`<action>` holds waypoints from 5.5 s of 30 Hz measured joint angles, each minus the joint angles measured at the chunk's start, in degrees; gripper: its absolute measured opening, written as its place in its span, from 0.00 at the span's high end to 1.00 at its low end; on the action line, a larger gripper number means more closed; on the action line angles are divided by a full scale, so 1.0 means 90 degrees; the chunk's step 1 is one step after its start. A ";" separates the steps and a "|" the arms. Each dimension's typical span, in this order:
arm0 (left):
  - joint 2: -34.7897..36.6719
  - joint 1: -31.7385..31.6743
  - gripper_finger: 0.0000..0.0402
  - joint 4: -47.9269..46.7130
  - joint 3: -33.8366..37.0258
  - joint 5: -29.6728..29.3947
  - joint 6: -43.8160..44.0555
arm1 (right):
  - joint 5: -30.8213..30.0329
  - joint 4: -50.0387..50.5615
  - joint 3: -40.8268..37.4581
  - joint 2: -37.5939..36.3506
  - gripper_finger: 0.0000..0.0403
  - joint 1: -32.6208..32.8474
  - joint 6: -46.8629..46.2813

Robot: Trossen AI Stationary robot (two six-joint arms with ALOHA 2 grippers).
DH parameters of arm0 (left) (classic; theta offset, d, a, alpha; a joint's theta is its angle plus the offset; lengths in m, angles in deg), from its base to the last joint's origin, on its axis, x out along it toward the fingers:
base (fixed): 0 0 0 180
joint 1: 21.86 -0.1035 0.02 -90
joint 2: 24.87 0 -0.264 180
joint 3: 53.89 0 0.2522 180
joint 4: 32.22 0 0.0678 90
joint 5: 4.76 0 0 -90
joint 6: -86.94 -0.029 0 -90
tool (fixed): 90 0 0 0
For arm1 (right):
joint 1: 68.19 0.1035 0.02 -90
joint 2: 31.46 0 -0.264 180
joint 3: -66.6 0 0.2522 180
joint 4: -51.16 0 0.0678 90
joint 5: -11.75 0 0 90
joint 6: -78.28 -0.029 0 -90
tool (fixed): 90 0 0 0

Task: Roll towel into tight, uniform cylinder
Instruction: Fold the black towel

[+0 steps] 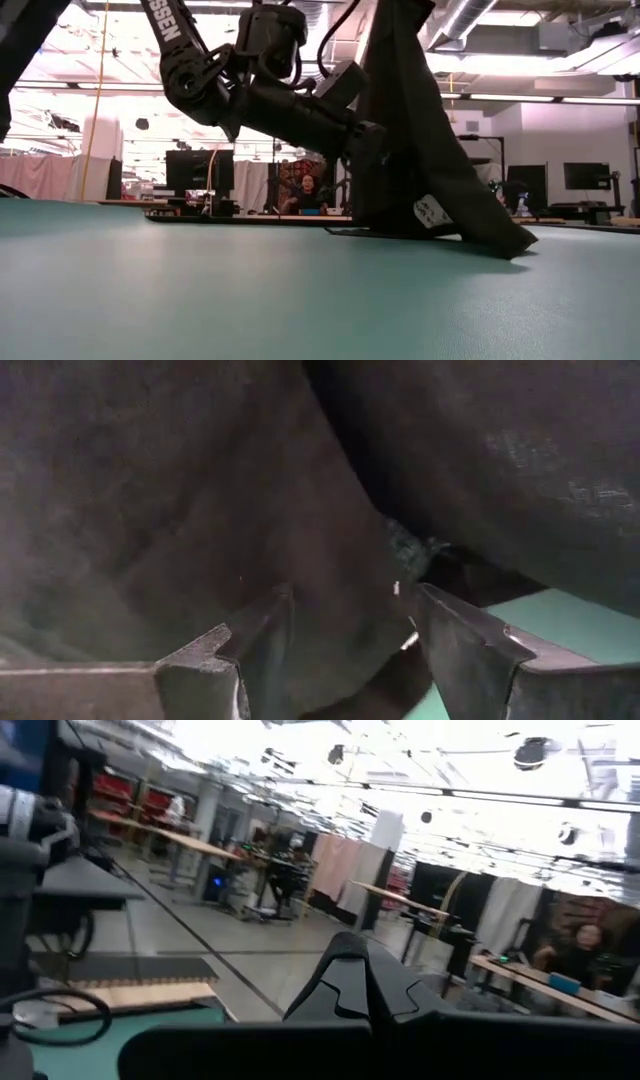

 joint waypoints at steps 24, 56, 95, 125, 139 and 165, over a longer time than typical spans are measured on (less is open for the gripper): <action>-0.0991 0.0227 0.51 0.0079 -0.1117 -0.1512 -0.0464 | 0.0763 0.0006 0.0000 0.0002 1.00 -0.0429 -0.0814; 0.2218 0.0124 1.00 -0.2665 0.0253 -0.2697 -0.0711 | -0.2472 0.2167 0.0002 0.0002 1.00 0.0470 -0.0329; 0.2774 0.0204 1.00 -0.2992 0.1491 0.0431 0.1086 | -0.1782 0.4253 0.0002 0.0005 1.00 0.1070 -0.4124; 0.0164 -0.0606 0.49 -0.1150 0.1185 0.1209 0.0140 | -0.1748 0.4369 0.0002 0.0007 1.00 0.1061 -0.3887; 0.0044 -0.1236 0.93 -0.2916 0.0627 0.1886 0.1710 | -0.1568 0.4313 0.0002 0.0007 1.00 0.1064 -0.3805; 0.4214 0.0211 1.00 -0.6086 0.0670 -0.1478 0.1037 | -0.1524 0.3669 0.0002 0.0007 1.00 0.0559 -0.3105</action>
